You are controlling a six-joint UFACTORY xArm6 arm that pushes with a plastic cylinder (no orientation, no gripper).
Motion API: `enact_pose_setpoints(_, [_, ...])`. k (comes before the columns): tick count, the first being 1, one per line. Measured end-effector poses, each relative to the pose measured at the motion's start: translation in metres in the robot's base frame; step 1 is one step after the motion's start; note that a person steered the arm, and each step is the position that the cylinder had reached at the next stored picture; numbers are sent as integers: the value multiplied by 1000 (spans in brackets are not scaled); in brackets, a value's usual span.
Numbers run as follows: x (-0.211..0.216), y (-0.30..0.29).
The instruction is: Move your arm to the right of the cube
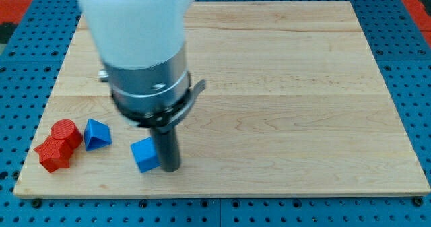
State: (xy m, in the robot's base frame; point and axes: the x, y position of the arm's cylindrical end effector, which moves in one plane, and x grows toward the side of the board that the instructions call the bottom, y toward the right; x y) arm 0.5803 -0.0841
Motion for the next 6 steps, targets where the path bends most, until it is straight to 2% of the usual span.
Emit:
enact_pose_setpoints(1, [-3, -64])
enact_pose_setpoints(2, [0, -80])
enact_pose_setpoints(3, [-4, -34])
enact_pose_setpoints(4, [-30, -30])
enact_pose_setpoints(6, [-30, -45])
